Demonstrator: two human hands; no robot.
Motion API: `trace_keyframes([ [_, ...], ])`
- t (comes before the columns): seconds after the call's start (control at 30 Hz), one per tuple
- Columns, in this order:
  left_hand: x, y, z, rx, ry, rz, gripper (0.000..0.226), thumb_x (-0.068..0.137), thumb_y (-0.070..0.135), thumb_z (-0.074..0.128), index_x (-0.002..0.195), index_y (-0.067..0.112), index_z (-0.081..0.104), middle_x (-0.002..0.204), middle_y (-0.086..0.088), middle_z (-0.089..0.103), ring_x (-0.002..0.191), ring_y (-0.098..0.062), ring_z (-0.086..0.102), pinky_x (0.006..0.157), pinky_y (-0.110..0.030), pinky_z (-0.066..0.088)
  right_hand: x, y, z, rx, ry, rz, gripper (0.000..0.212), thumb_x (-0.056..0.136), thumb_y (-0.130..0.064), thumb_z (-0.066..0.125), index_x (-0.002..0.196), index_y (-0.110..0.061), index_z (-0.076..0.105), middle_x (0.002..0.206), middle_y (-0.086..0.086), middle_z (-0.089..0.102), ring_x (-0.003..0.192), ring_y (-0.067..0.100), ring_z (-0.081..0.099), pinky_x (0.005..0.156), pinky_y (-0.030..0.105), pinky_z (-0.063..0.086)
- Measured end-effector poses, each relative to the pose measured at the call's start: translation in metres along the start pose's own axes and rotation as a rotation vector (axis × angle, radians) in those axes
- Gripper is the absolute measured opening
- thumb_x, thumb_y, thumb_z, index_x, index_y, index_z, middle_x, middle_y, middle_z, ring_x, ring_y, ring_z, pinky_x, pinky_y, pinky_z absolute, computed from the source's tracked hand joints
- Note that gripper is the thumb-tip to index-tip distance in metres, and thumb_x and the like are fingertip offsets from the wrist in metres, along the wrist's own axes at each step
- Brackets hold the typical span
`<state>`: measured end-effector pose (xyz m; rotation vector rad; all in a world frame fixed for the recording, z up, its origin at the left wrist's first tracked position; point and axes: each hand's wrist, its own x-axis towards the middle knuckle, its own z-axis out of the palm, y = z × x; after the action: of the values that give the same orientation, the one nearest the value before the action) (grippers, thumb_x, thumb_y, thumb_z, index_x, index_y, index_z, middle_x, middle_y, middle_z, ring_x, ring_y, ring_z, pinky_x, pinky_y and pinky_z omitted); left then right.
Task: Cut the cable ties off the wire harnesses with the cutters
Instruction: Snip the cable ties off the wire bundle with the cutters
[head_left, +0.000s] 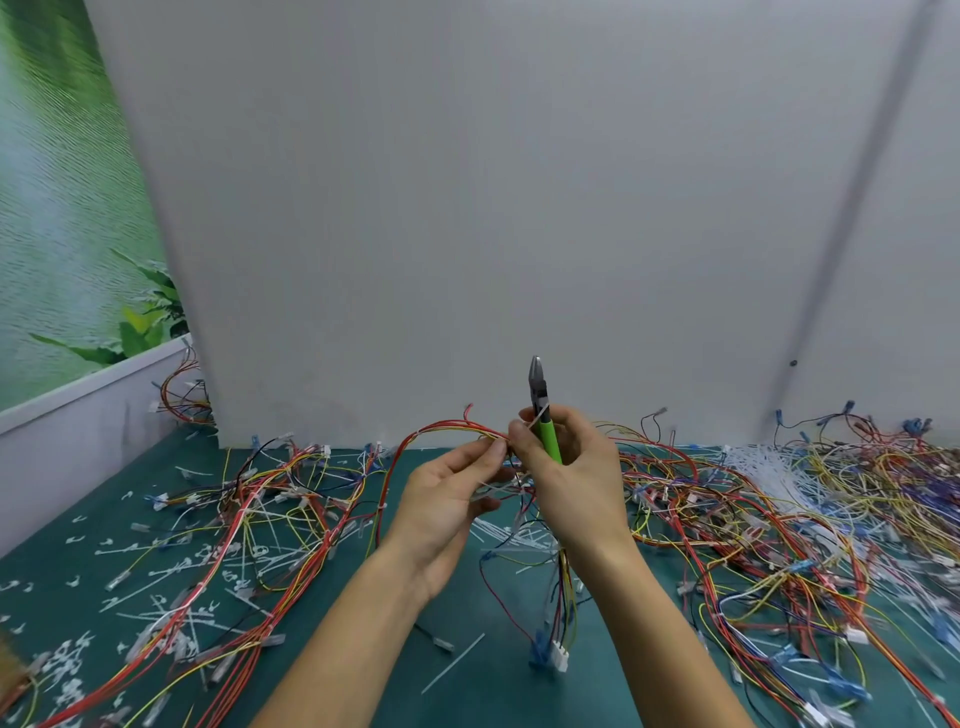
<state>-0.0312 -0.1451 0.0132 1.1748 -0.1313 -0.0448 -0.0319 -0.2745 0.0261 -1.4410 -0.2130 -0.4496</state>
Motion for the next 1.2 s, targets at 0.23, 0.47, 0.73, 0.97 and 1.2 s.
trace_keyframes([
  [0.23,-0.007,-0.001,0.009,0.219,0.094,0.179,0.034,0.075,0.039,0.076,0.107,0.028,0.078,0.1,0.012,0.078,0.083,0.007,0.068,0.068,-0.013,0.048,0.007,0.0,-0.007,0.149,-0.037,0.223,0.007,0.094,-0.019,0.074,0.101,-0.017,0.074,0.088,-0.006,0.077,0.084,0.009,0.072,0.072,0.026,0.056],
  [0.47,-0.005,-0.001,0.005,0.412,0.112,0.497,0.04,0.092,0.008,0.071,0.074,0.042,0.079,0.076,0.013,0.074,0.067,0.002,0.062,0.064,-0.012,0.049,0.005,0.001,-0.004,0.165,-0.077,0.241,0.007,0.094,-0.017,0.074,0.1,-0.015,0.074,0.084,-0.005,0.074,0.079,0.009,0.071,0.08,0.04,0.057],
  [0.73,-0.005,-0.003,0.001,0.538,0.159,0.54,0.013,0.094,0.016,0.07,0.087,0.023,0.077,0.074,0.013,0.072,0.063,0.001,0.061,0.058,-0.011,0.045,0.003,0.0,-0.004,0.144,-0.098,0.209,0.004,0.092,-0.016,0.076,0.092,-0.02,0.077,0.088,0.0,0.077,0.088,0.019,0.073,0.095,0.051,0.058],
  [0.97,-0.01,0.01,0.007,0.433,-0.001,0.398,0.023,0.099,0.019,0.063,0.098,0.038,0.076,0.097,0.019,0.077,0.092,0.003,0.07,0.076,-0.009,0.049,0.008,-0.003,-0.009,0.372,-0.175,0.323,0.016,0.079,-0.022,0.08,0.093,-0.014,0.075,0.087,0.005,0.07,0.083,0.019,0.068,0.075,0.037,0.055],
  [1.2,-0.014,0.005,0.019,-0.011,-0.092,0.119,0.036,0.096,0.018,0.06,0.13,0.009,0.067,0.127,-0.001,0.071,0.127,-0.01,0.06,0.116,-0.032,0.038,0.009,-0.008,-0.009,0.494,-0.242,0.417,0.012,0.085,-0.021,0.075,0.091,-0.011,0.076,0.088,0.007,0.071,0.077,0.017,0.067,0.069,0.032,0.055],
])
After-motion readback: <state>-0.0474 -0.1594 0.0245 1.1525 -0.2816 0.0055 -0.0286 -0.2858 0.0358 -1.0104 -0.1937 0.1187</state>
